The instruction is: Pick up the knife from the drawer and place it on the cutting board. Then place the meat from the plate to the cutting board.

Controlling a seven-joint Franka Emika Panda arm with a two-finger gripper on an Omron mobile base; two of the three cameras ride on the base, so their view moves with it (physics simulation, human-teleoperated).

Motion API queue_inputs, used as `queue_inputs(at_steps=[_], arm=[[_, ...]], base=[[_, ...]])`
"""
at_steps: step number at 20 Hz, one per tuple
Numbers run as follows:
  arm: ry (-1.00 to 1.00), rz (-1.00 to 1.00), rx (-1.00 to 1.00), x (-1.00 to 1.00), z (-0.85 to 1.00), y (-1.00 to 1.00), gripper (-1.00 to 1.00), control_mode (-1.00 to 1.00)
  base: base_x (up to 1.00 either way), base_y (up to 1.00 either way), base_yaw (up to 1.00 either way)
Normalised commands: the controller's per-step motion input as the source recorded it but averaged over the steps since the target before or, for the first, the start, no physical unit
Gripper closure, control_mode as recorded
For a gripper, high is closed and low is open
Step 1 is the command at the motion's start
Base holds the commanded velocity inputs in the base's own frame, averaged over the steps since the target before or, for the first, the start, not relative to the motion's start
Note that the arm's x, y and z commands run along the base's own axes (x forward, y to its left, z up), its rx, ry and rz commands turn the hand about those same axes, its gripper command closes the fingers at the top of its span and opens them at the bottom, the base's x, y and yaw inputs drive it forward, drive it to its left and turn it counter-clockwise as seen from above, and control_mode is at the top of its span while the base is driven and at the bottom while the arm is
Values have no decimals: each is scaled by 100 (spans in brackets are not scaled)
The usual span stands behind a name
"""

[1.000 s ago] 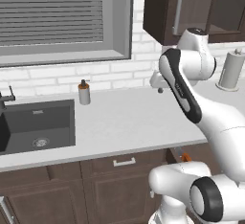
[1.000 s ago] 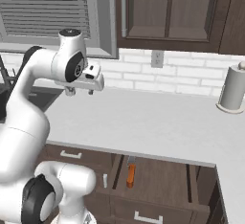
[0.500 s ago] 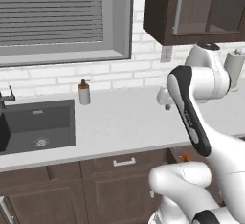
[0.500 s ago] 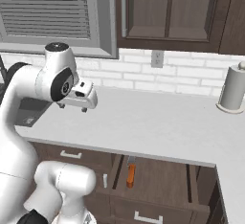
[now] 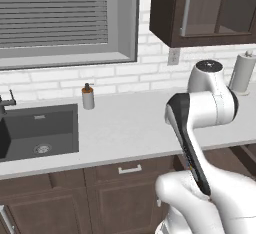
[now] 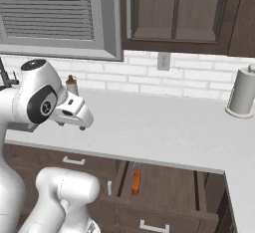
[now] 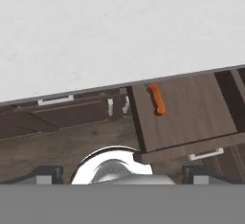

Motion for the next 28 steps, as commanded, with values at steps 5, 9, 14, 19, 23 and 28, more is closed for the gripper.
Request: queue_inputs(at_steps=[5,9,14,19,23,28], arm=[[0,-6,-3,-14,-9,2,-100,100],[0,0,0,0,0,0,-100,100],[0,0,0,0,0,0,-100,100],[0,0,0,0,0,0,-100,100],[0,0,0,0,0,0,-100,100],[0,0,0,0,0,0,-100,100]], base=[[0,7,0],[0,33,-2],[0,46,-10],[0,24,-33],[0,41,-43],[0,67,-48]])
